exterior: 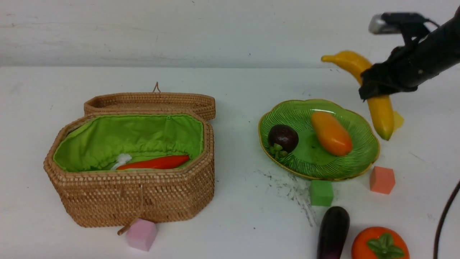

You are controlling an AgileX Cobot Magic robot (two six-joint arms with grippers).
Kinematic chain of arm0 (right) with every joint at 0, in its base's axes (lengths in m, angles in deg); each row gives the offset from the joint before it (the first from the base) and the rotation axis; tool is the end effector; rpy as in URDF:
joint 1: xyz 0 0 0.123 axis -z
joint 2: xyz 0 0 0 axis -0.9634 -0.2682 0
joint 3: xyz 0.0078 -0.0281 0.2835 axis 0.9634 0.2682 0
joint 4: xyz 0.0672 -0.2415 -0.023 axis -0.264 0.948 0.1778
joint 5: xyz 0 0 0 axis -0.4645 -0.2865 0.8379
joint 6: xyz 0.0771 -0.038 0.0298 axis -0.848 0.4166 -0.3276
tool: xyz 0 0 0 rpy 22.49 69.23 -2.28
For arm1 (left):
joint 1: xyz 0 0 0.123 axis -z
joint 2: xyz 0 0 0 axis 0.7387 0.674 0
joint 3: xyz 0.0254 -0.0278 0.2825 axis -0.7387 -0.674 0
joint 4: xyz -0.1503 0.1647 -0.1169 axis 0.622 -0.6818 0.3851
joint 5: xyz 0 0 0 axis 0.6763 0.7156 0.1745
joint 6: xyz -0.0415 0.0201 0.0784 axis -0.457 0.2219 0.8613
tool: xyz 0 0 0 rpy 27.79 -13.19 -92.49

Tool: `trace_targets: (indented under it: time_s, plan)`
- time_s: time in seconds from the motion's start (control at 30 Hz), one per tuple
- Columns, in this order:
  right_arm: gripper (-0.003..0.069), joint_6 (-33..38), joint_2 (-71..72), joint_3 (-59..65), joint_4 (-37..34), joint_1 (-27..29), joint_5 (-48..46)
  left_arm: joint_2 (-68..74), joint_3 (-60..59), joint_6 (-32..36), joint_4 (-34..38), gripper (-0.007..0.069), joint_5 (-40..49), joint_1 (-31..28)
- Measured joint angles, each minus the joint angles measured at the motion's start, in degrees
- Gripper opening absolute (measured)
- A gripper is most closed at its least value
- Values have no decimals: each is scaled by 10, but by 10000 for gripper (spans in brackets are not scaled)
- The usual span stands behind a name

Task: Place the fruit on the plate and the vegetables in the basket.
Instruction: Use the right arm to grab a banana and put it into the right plate, then use the right arm to grab a tomato and put it into the left basket

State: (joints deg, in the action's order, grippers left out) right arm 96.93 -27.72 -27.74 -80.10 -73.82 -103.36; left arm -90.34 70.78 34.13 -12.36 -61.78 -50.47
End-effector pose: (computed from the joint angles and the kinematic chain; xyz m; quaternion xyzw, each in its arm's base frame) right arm 0.4580 0.0198 0.2652 -0.1271 0.9384 0.1009 0.3051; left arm 0.0522 0.0035 0.1685 -0.0777 0.8077 -0.0210 0.5840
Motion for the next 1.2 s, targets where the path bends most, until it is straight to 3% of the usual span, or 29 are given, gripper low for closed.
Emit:
trace_targets:
  time_s: [0.2,0.4,0.5,0.6,0.63,0.67,0.8,1.2]
  plan:
    - [319,-12,-61,-6,5,-5,18,0,0,0,0,238,0,0]
    - [320,-107,-85,-9,10,-10,50,0,0,0,0,238,0,0]
    - [356,-135,-85,-9,11,-10,49,0,0,0,0,238,0,0]
    - [507,-154,-81,-16,11,-10,31,0,0,0,0,239,0,0]
    - [517,-155,-80,-18,12,-10,28,0,0,0,0,238,0,0]
    - [590,-156,-71,-25,18,-10,8,0,0,0,0,238,0,0]
    - [675,-162,-23,-45,45,-9,-50,0,0,0,0,238,0,0]
    - [585,-201,262,-35,15,-12,-132,0,0,0,0,238,0,0]
